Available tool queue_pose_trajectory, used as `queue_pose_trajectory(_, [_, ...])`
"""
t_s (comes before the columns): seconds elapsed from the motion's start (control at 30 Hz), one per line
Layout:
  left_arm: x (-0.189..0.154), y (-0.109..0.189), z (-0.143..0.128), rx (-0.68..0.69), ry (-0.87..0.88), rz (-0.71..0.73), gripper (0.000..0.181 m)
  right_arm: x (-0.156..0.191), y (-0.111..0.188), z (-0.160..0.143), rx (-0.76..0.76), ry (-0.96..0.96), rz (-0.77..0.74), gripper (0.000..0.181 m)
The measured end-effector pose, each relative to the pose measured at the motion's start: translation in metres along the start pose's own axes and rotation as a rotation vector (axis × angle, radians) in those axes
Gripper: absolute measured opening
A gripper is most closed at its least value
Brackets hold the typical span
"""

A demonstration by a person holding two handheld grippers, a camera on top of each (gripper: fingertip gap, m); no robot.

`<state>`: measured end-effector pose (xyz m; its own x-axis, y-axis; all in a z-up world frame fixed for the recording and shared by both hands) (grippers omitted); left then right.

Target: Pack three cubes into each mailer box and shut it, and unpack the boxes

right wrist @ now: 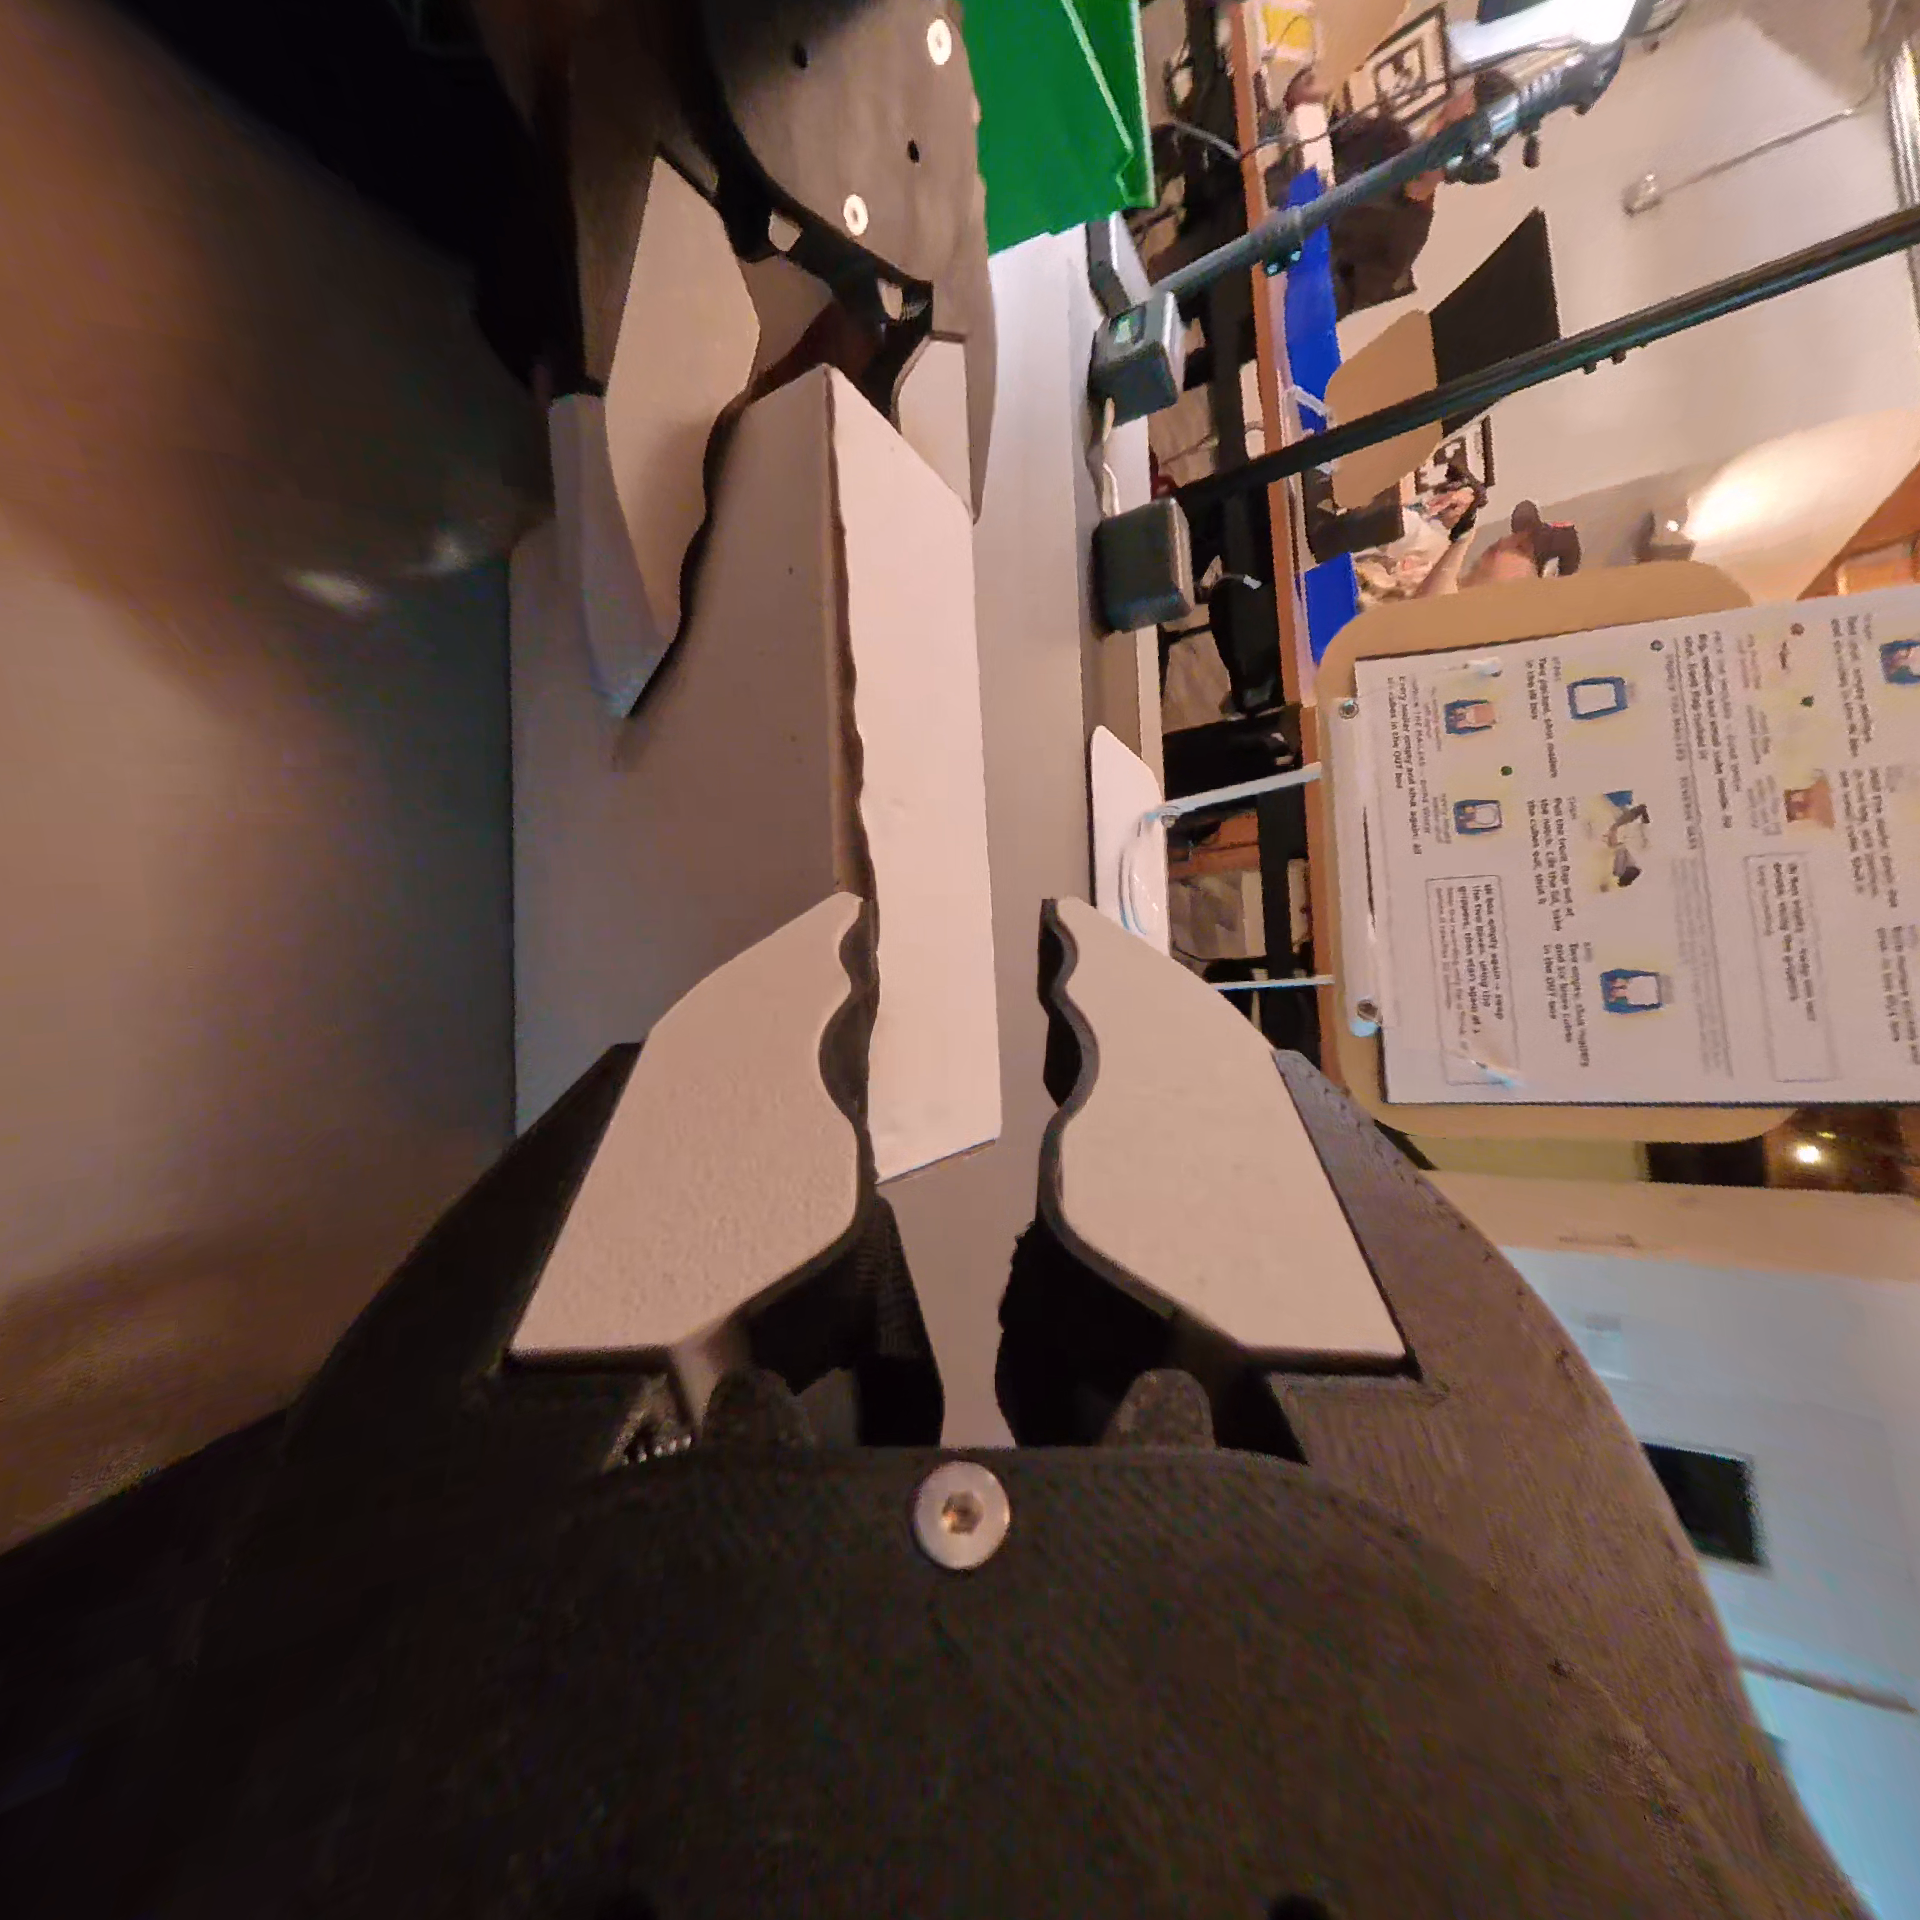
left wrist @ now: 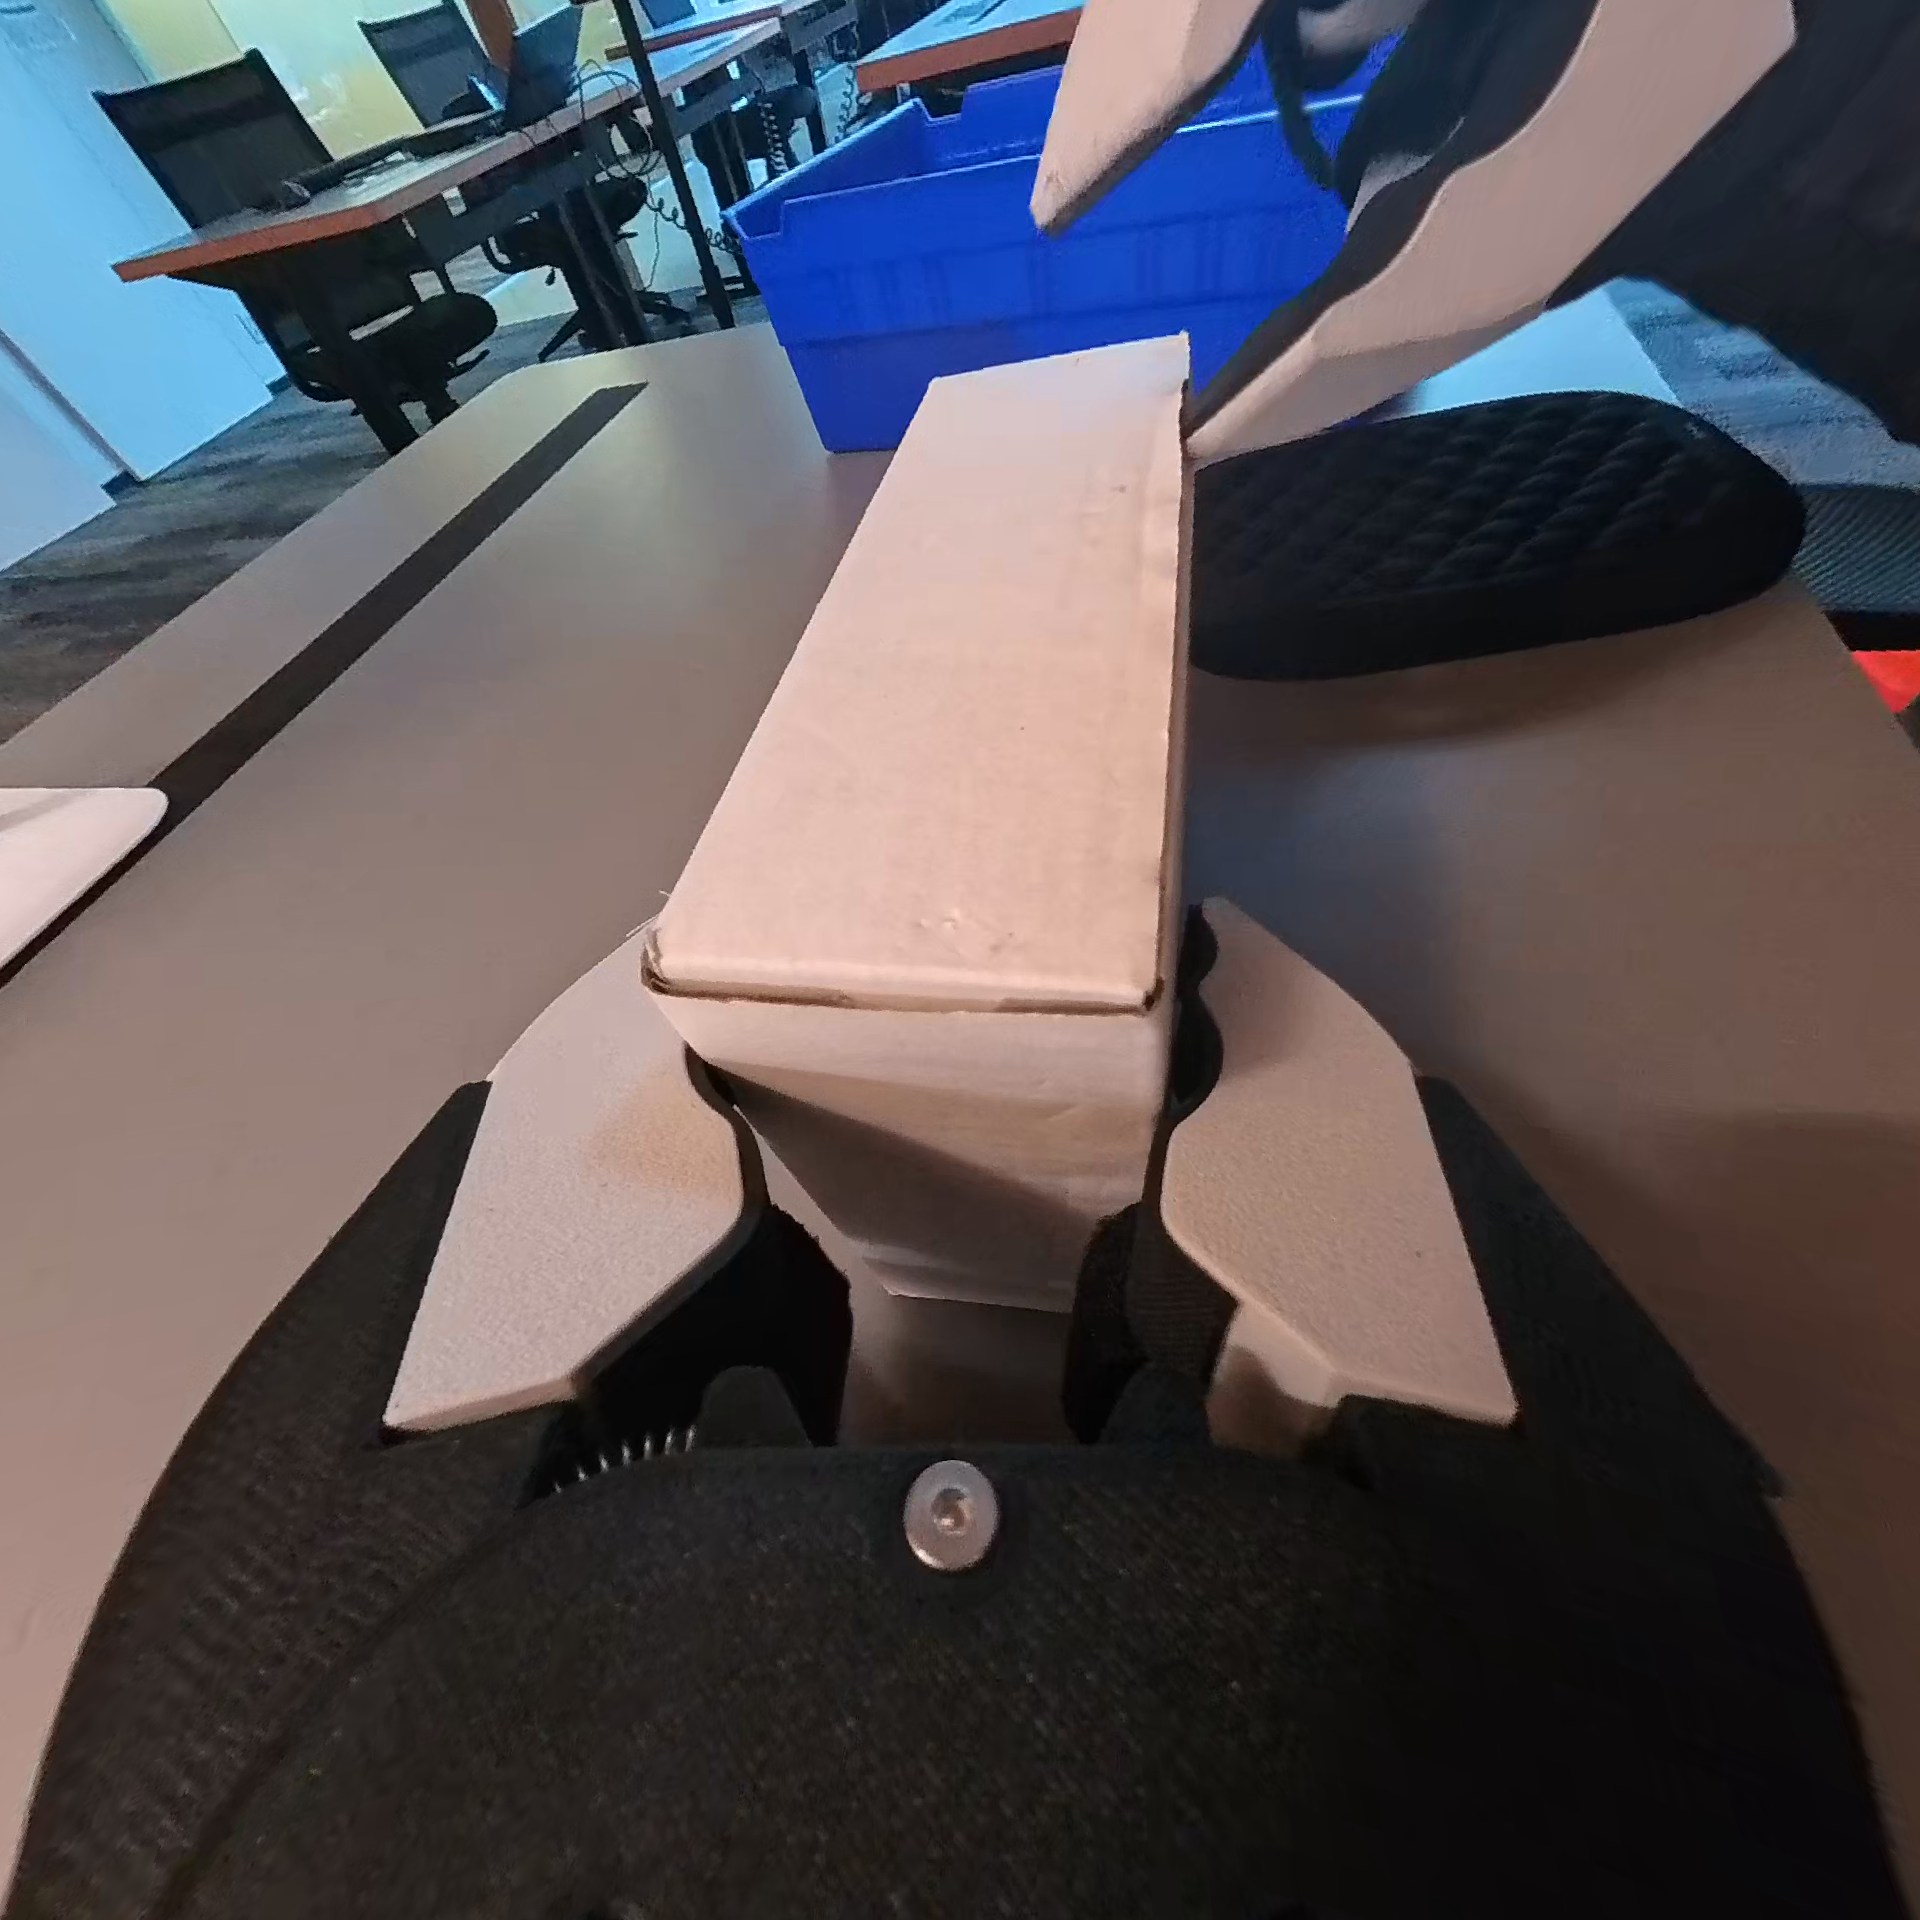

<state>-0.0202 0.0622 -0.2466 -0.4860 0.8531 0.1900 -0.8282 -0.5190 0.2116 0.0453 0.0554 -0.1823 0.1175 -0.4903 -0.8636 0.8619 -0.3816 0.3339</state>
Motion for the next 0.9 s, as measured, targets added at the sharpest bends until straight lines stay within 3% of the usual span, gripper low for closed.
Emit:
queue_pose_trajectory(0.2, [0.000, 0.000, 0.000, 0.002, 0.016, -0.004, 0.081, -0.002, -0.008, 0.005, 0.135, 0.146, -0.026, 0.028])
queue_pose_trajectory(0.77, [0.004, 0.001, -0.003, 0.014, 0.027, 0.000, 0.080, -0.002, -0.031, 0.011, 0.190, 0.284, -0.216, 0.001])
queue_pose_trajectory(0.9, [0.005, 0.001, -0.003, 0.017, 0.022, 0.002, 0.080, -0.001, -0.032, 0.010, 0.214, 0.253, -0.111, 0.000])
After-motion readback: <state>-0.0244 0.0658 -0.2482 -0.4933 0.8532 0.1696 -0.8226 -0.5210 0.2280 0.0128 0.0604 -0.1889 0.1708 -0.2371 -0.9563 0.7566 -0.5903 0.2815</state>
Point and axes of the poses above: each gripper's, where its closed fingertips meet, y back along the fingers, z out of its top, x = y × z across the jaws, the point moved 1 cm from there along y, back along the fingers, and after that the axes turned 7 degrees about -x, right-handed, at the moved point
